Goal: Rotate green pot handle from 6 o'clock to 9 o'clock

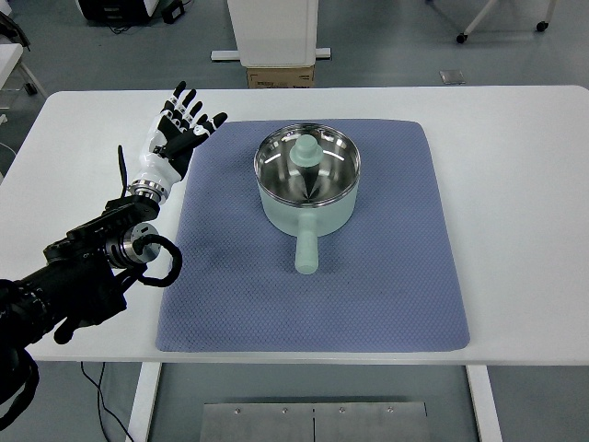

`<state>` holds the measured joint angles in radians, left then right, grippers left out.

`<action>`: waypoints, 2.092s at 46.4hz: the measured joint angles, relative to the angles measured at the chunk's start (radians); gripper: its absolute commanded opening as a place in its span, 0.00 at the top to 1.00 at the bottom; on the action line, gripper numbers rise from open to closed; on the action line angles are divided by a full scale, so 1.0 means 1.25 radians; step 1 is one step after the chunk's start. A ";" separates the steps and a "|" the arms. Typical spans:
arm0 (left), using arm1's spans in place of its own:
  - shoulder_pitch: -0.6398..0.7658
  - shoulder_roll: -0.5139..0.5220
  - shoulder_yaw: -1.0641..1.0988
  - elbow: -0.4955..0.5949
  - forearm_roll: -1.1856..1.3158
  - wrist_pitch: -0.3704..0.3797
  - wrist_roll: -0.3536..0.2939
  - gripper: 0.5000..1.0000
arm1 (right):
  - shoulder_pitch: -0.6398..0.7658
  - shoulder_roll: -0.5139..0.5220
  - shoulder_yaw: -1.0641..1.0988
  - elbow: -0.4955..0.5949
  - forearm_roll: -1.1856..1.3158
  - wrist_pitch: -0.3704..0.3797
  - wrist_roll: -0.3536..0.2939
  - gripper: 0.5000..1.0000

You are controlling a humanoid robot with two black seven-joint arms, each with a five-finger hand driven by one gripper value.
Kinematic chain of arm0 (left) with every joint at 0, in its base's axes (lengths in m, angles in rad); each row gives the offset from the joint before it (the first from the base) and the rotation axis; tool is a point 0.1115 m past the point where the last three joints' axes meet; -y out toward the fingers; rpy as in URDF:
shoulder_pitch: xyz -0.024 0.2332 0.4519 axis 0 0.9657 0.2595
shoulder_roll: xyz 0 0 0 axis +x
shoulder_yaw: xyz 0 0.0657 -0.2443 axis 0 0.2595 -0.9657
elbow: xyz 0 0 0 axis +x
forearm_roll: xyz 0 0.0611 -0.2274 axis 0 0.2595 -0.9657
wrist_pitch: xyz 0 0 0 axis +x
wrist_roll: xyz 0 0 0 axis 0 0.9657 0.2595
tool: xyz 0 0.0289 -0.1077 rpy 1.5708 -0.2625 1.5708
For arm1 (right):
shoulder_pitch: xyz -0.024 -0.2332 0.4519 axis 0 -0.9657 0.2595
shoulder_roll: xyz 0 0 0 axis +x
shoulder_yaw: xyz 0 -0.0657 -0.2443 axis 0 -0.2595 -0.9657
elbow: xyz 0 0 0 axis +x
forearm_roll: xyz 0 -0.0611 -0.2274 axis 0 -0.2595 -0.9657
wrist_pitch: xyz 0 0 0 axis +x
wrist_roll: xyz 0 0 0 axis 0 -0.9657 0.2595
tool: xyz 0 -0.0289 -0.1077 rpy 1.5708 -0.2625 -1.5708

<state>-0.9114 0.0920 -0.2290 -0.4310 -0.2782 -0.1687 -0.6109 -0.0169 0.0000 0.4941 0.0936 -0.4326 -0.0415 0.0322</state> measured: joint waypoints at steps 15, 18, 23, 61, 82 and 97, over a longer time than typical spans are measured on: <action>0.005 -0.007 -0.002 0.000 -0.001 0.000 0.000 0.00 | 0.000 0.000 0.000 0.000 0.000 0.000 0.000 0.00; 0.009 -0.007 -0.003 0.000 -0.002 0.000 0.000 0.00 | 0.000 0.000 0.000 0.000 0.000 0.000 0.000 0.00; 0.013 -0.007 -0.003 0.000 -0.002 0.000 0.000 0.00 | 0.000 0.000 0.000 0.000 0.000 0.000 0.000 0.00; 0.014 -0.016 -0.003 0.000 0.000 -0.001 0.000 0.00 | 0.000 0.000 0.000 0.000 0.000 0.000 0.000 0.00; 0.014 -0.016 -0.003 -0.003 0.021 -0.011 0.000 0.00 | 0.000 0.000 0.000 0.000 0.000 0.000 0.000 0.00; 0.016 -0.011 -0.002 -0.009 0.049 -0.019 0.000 0.00 | 0.000 0.000 0.000 0.000 0.000 0.000 0.000 0.00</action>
<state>-0.8912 0.0786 -0.2318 -0.4419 -0.2166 -0.1928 -0.6109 -0.0168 0.0000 0.4939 0.0936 -0.4326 -0.0415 0.0322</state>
